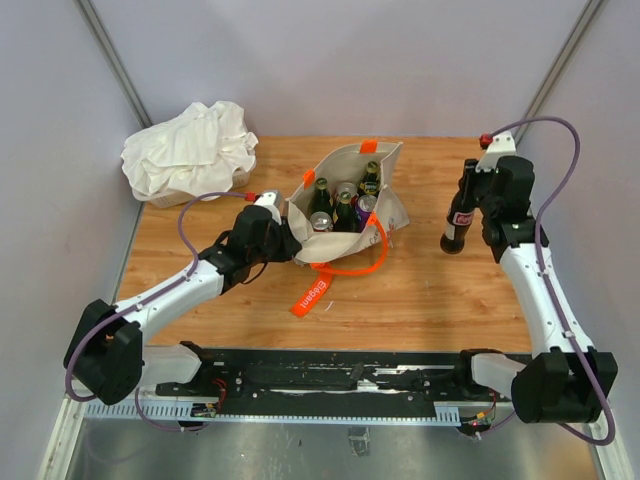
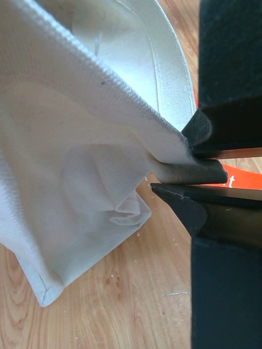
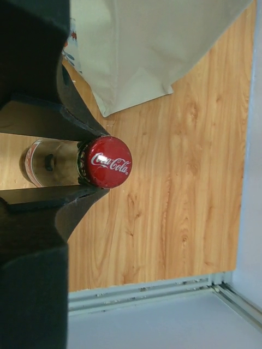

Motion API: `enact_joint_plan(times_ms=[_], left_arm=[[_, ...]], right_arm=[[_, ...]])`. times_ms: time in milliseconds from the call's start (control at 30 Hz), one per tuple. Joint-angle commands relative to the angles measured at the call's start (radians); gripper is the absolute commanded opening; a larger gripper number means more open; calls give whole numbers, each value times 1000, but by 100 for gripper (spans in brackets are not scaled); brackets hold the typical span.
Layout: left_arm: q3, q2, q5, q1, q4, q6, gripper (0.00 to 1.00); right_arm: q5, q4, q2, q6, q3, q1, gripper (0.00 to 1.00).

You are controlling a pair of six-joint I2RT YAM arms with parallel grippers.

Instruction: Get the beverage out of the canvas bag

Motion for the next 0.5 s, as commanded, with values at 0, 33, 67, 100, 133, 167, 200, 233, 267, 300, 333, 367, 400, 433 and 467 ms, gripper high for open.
enact_joint_plan(times_ms=[0,33,67,100,133,167,200,233,267,300,333,367,400,433,467], left_arm=[[-1,31,-21,6,-98,24,23],[2,30,-21,6,-102,26,23],[5,30,-20,6,-107,26,23],[8,29,-15,6,-112,28,23],[10,28,-13,6,-115,30,23],[11,25,-10,6,-118,32,23],[10,21,-9,6,-118,33,23],[8,16,-7,6,-115,34,23],[5,11,-7,6,-115,35,23],[2,6,-8,6,-114,34,21],[-2,1,-11,6,-114,34,19],[-9,-5,-11,6,-114,32,19],[-11,-10,-11,6,-115,32,19],[-15,-15,-13,6,-116,31,19],[-18,-18,-15,6,-117,29,19]], right_arm=[[-78,444,-29,19,-111,-25,1],[-79,499,-27,17,-144,-26,1],[-83,553,-24,19,-171,-28,1],[-86,596,-20,22,-194,-28,1],[-86,635,-17,25,-209,-28,1],[-88,666,-12,27,-224,-28,1],[-89,700,-6,26,-237,-28,1],[-89,726,-1,26,-245,-28,1],[-89,746,5,24,-249,-28,1],[-88,761,10,19,-249,-28,1],[-85,773,16,8,-248,-28,1],[-83,784,21,2,-246,-28,1],[-82,793,26,-5,-243,-28,1],[-80,800,32,-11,-239,-28,1],[-77,805,39,-15,-232,-28,1]])
